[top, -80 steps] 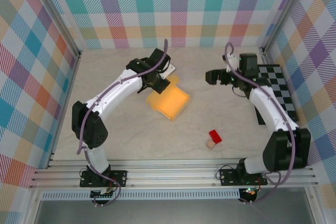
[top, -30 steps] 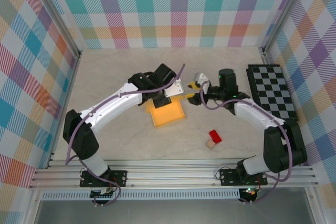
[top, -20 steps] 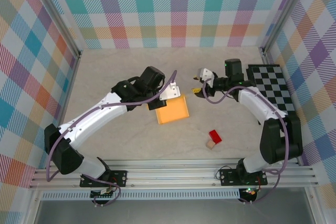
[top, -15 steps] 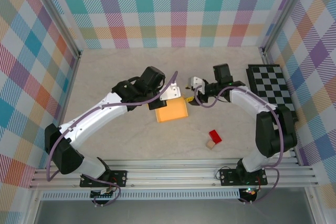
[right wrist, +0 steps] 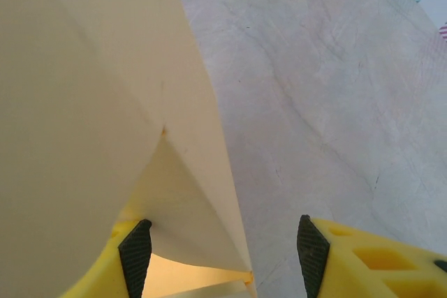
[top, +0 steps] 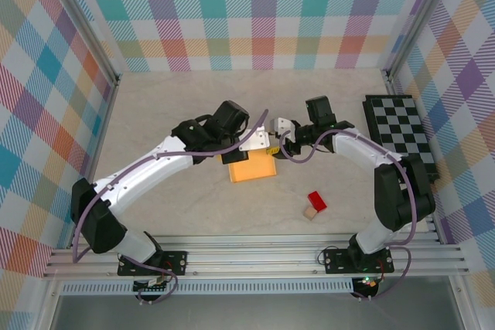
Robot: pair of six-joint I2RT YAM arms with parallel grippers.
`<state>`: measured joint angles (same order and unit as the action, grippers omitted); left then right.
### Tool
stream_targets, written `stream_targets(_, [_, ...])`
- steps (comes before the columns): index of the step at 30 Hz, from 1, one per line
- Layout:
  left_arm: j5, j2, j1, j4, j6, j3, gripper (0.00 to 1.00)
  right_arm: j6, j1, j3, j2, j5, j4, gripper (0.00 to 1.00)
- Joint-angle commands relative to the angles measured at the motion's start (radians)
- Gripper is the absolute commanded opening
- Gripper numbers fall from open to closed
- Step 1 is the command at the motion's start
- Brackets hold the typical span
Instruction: Fold the paper box
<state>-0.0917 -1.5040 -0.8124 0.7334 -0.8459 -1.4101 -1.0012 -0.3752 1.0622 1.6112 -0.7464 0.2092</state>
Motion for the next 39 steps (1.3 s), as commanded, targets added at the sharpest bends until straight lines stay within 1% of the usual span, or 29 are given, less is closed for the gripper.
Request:
stream_targets(1, [0.014, -0.029, -0.045, -0.004, 0.005, -0.004, 0.00, 0.008, -0.021, 0.009, 0.003, -0.100, -0.010, 0.60])
stream_targets(4, [0.019, -0.038, -0.052, -0.015, 0.011, -0.003, 0.00, 0.003, -0.027, -0.001, 0.002, -0.106, -0.012, 0.59])
stream_targets(5, [0.027, -0.038, -0.056, -0.018, 0.014, -0.004, 0.00, 0.010, -0.027, -0.014, 0.000, -0.116, -0.029, 0.57])
stream_targets(8, [0.041, -0.038, -0.062, -0.031, 0.026, -0.007, 0.00, 0.019, -0.028, -0.025, -0.002, -0.143, -0.035, 0.44])
stream_targets(10, [0.050, -0.038, -0.063, -0.038, 0.034, -0.009, 0.00, 0.017, -0.030, -0.032, -0.001, -0.153, -0.034, 0.38])
stream_targets(13, [0.064, -0.040, -0.066, -0.041, 0.044, -0.008, 0.00, 0.021, -0.032, -0.048, -0.002, -0.159, -0.041, 0.38])
stream_targets(15, [0.069, -0.046, -0.070, -0.040, 0.046, -0.007, 0.00, 0.037, -0.038, -0.057, -0.003, -0.152, -0.061, 0.46])
stream_targets(18, [0.074, -0.060, -0.082, -0.038, 0.048, -0.010, 0.00, 0.037, -0.042, -0.062, -0.007, -0.152, -0.071, 0.46])
stream_targets(23, [0.065, -0.073, -0.094, -0.046, 0.060, -0.017, 0.00, 0.025, -0.044, -0.062, -0.010, -0.159, -0.059, 0.22])
stream_targets(26, [0.032, -0.072, -0.092, -0.043, 0.080, -0.027, 0.00, -0.004, -0.044, -0.063, -0.008, -0.148, -0.024, 0.12])
stream_targets(28, [0.013, -0.066, -0.073, -0.038, 0.116, -0.039, 0.00, -0.010, -0.044, -0.071, -0.010, -0.137, -0.020, 0.08])
stream_targets(29, [0.013, -0.059, -0.055, -0.029, 0.140, -0.044, 0.03, -0.012, -0.042, -0.078, -0.011, -0.130, -0.022, 0.06])
stream_targets(30, [0.019, -0.049, -0.034, -0.029, 0.161, -0.043, 0.10, -0.013, -0.042, -0.082, -0.011, -0.123, -0.023, 0.06])
stream_targets(32, [0.029, -0.003, 0.017, -0.047, 0.210, -0.020, 0.27, -0.017, -0.042, -0.089, -0.014, -0.095, -0.024, 0.03])
stream_targets(34, [0.039, 0.065, 0.066, -0.090, 0.287, 0.017, 0.36, -0.023, -0.042, -0.095, -0.018, -0.064, -0.027, 0.03])
stream_targets(35, [0.035, 0.108, 0.094, -0.125, 0.369, 0.034, 0.40, -0.032, -0.042, -0.097, -0.022, -0.047, -0.027, 0.03])
stream_targets(36, [0.006, 0.148, 0.126, -0.159, 0.461, 0.052, 0.43, -0.036, -0.041, -0.102, -0.025, -0.033, -0.031, 0.03])
stream_targets(37, [-0.016, 0.186, 0.174, -0.189, 0.609, 0.078, 0.46, -0.036, -0.041, -0.106, -0.031, -0.014, -0.041, 0.03])
stream_targets(38, [0.007, 0.233, 0.232, -0.207, 0.738, 0.107, 0.47, -0.036, -0.039, -0.111, -0.035, -0.003, -0.051, 0.03])
stream_targets(39, [0.020, 0.273, 0.285, -0.216, 0.835, 0.136, 0.48, -0.038, -0.037, -0.115, -0.039, 0.006, -0.061, 0.03])
